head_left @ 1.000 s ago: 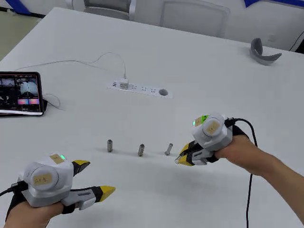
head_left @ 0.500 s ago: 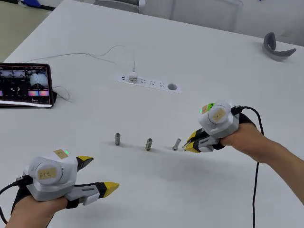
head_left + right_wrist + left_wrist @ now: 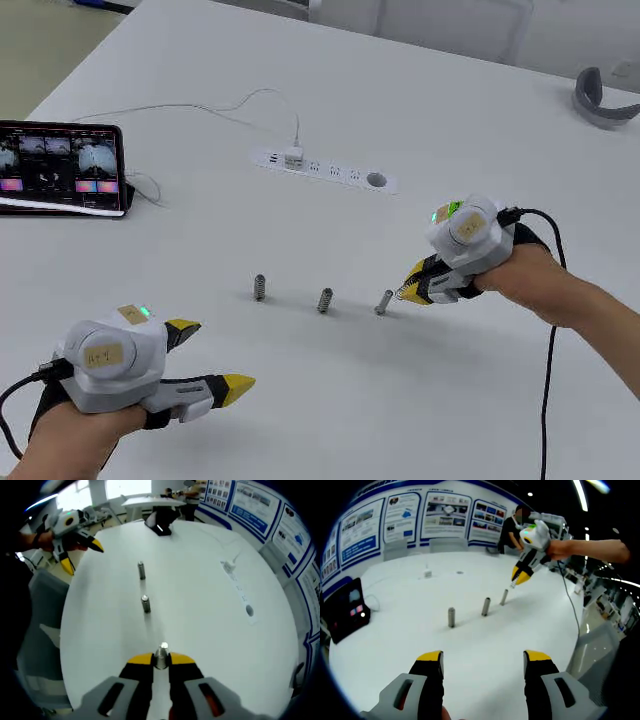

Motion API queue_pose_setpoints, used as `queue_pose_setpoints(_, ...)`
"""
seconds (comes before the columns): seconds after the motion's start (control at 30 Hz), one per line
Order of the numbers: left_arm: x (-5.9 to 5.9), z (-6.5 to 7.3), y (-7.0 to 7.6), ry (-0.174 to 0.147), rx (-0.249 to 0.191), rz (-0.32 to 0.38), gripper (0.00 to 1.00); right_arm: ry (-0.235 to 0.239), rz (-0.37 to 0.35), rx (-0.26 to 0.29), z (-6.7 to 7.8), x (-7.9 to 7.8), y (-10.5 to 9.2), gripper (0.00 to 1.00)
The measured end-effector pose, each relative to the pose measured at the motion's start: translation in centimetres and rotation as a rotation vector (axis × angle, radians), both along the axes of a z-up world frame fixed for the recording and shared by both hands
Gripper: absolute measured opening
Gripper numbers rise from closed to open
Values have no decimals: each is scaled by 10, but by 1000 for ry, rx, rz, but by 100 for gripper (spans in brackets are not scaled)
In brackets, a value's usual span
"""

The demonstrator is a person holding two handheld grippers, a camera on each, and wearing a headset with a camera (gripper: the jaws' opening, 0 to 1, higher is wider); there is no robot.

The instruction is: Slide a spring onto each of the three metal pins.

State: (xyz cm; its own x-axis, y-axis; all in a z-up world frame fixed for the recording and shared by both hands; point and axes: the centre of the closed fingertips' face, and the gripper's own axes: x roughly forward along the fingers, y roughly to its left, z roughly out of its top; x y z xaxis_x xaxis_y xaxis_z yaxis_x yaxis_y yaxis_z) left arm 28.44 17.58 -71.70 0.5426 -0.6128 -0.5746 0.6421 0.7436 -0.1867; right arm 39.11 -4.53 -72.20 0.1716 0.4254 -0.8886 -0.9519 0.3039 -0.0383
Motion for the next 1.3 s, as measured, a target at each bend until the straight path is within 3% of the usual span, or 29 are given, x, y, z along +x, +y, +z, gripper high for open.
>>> queue_pose_setpoints(1.3, 4, 1, 14, 1, -11, 42, 65, 49, 59, -42, -28, 9, 14, 13)
